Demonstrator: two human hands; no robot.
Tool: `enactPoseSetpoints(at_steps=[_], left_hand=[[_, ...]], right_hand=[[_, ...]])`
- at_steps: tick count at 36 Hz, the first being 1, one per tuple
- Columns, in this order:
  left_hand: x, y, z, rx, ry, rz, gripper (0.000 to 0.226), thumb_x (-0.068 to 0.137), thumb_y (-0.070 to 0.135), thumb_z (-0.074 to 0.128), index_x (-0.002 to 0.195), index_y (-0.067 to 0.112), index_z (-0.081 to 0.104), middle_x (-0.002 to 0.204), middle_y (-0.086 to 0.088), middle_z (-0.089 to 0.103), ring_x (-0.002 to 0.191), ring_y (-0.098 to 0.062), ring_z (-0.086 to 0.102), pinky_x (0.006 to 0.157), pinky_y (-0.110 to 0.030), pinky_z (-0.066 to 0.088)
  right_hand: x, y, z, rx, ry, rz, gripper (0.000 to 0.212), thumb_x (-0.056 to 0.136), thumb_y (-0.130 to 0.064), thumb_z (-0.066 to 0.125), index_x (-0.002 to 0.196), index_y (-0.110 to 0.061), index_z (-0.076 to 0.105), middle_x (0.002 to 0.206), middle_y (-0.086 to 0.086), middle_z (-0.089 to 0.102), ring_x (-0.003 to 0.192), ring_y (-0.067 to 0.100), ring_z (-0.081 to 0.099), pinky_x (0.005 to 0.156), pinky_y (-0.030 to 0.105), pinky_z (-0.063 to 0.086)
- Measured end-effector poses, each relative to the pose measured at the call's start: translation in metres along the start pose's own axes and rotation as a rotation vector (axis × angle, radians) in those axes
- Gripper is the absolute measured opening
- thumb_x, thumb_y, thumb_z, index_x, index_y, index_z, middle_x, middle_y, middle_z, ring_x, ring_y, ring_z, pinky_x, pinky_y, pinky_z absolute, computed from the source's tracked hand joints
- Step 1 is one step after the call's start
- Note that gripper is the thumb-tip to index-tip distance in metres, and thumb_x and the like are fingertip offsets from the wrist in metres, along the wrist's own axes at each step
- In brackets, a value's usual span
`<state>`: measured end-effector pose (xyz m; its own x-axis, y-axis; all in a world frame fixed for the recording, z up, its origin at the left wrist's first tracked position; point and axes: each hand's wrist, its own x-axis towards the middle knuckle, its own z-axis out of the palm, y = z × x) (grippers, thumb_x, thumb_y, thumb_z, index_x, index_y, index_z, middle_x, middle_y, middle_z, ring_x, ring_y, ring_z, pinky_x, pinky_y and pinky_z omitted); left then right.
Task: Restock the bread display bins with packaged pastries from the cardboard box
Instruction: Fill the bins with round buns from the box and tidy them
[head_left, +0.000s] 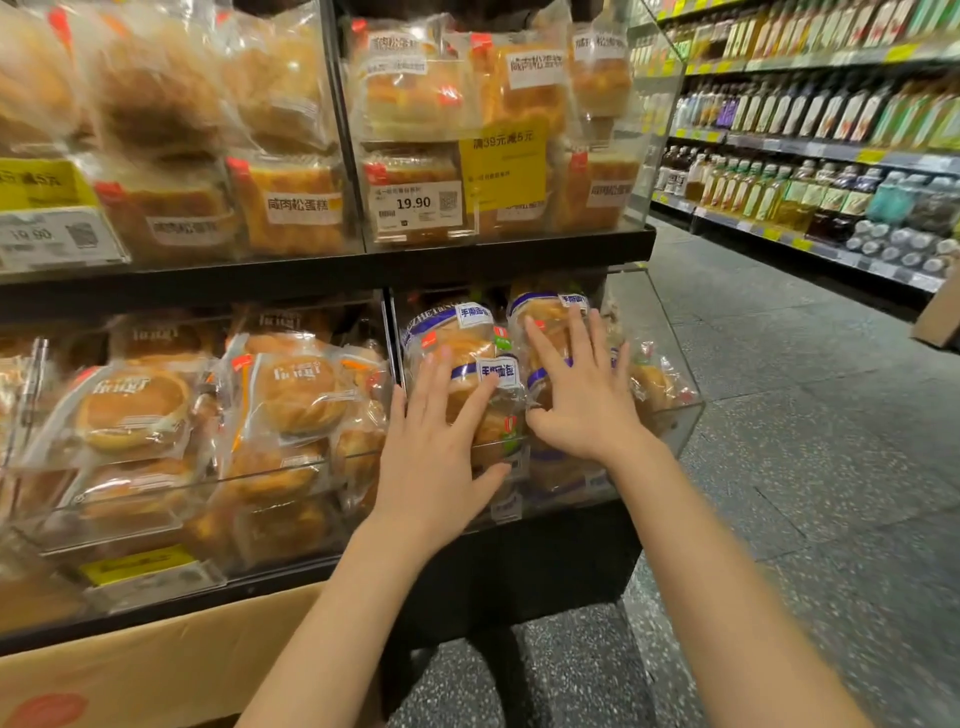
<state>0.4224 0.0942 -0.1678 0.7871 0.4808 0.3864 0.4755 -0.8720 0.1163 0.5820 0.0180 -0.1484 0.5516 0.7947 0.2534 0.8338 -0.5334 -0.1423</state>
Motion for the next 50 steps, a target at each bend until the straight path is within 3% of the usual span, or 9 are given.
enactPoseSetpoints(at_steps=[10,14,17,22,26,35,40,45,50], left_hand=[[0.001,-0.007,0.004,0.019,-0.093,0.002,0.104,0.079,0.071,0.053,0.142,0.043,-0.025,0.151,-0.003,-0.040,0.138,-0.020,-0.038,0.109,-0.041,-0.018],[-0.001,-0.010,-0.006,-0.050,-0.105,0.014,0.105,0.079,0.072,0.053,0.142,0.039,-0.025,0.154,0.000,-0.032,0.136,-0.018,-0.039,0.114,-0.042,-0.014],[-0.001,-0.013,-0.015,-0.150,-0.089,0.006,0.108,0.079,0.069,0.054,0.147,0.032,-0.022,0.157,0.004,-0.025,0.137,-0.014,-0.038,0.119,-0.041,-0.006],[-0.002,-0.012,-0.021,-0.104,-0.108,-0.008,0.106,0.082,0.066,0.055,0.146,0.034,-0.024,0.148,0.004,-0.043,0.134,-0.014,-0.041,0.113,-0.035,-0.009],[-0.005,-0.013,-0.024,-0.084,-0.158,-0.009,0.104,0.084,0.063,0.056,0.148,0.034,-0.021,0.150,0.002,-0.040,0.135,-0.016,-0.039,0.109,-0.035,-0.013],[-0.016,-0.024,-0.046,-0.206,-0.196,-0.009,0.083,0.091,0.040,0.060,0.152,0.036,0.004,0.158,0.008,-0.022,0.145,-0.015,-0.021,0.119,-0.043,0.009],[-0.020,-0.037,-0.053,-0.208,-0.092,0.022,0.066,0.092,0.035,0.058,0.149,0.029,0.026,0.161,0.007,0.008,0.148,-0.013,-0.003,0.121,-0.042,0.015],[-0.027,-0.052,-0.063,-0.199,0.006,0.001,0.056,0.091,0.032,0.061,0.143,0.025,0.041,0.150,0.002,0.038,0.141,-0.014,0.027,0.117,-0.041,0.025],[-0.036,-0.072,-0.067,-0.033,0.044,-0.135,0.067,0.093,0.043,0.055,0.150,0.021,0.027,0.157,-0.004,0.024,0.146,-0.022,0.014,0.119,-0.046,0.013]], right_hand=[[0.001,-0.005,0.001,0.015,-0.014,0.016,0.104,0.080,-0.041,0.060,0.149,-0.037,-0.018,0.157,0.009,-0.027,0.143,0.029,-0.028,0.115,0.060,-0.007],[-0.006,-0.006,-0.006,0.156,0.044,0.029,0.100,0.077,-0.029,0.065,0.152,-0.022,-0.001,0.159,0.004,-0.020,0.144,0.024,-0.025,0.117,0.055,-0.009],[-0.011,-0.007,-0.011,0.067,0.048,0.019,0.088,0.078,-0.030,0.064,0.148,-0.017,0.013,0.159,0.007,-0.021,0.143,0.026,-0.028,0.117,0.055,-0.010],[-0.018,-0.011,-0.022,-0.092,0.026,0.024,0.086,0.083,-0.037,0.059,0.152,-0.018,0.012,0.156,0.014,-0.026,0.141,0.031,-0.031,0.116,0.058,-0.008],[-0.024,-0.015,-0.031,-0.059,0.018,0.035,0.086,0.086,-0.030,0.059,0.153,-0.022,0.006,0.158,0.013,-0.022,0.143,0.029,-0.027,0.117,0.056,-0.007],[-0.031,-0.037,-0.050,0.070,0.016,-0.060,0.073,0.090,-0.022,0.058,0.151,-0.025,0.019,0.161,0.008,0.003,0.148,0.025,-0.007,0.120,0.050,-0.002],[-0.034,-0.058,-0.057,0.117,0.044,-0.124,0.061,0.090,-0.020,0.057,0.146,-0.020,0.034,0.155,0.009,0.023,0.145,0.025,0.013,0.118,0.049,0.019],[-0.037,-0.082,-0.058,0.119,0.062,-0.215,0.051,0.091,-0.019,0.056,0.141,-0.019,0.044,0.144,0.005,0.041,0.137,0.023,0.030,0.116,0.041,0.025],[-0.035,-0.104,-0.053,0.183,0.040,-0.243,0.047,0.091,-0.019,0.054,0.137,-0.020,0.048,0.140,0.004,0.043,0.131,0.024,0.036,0.110,0.044,0.034]])
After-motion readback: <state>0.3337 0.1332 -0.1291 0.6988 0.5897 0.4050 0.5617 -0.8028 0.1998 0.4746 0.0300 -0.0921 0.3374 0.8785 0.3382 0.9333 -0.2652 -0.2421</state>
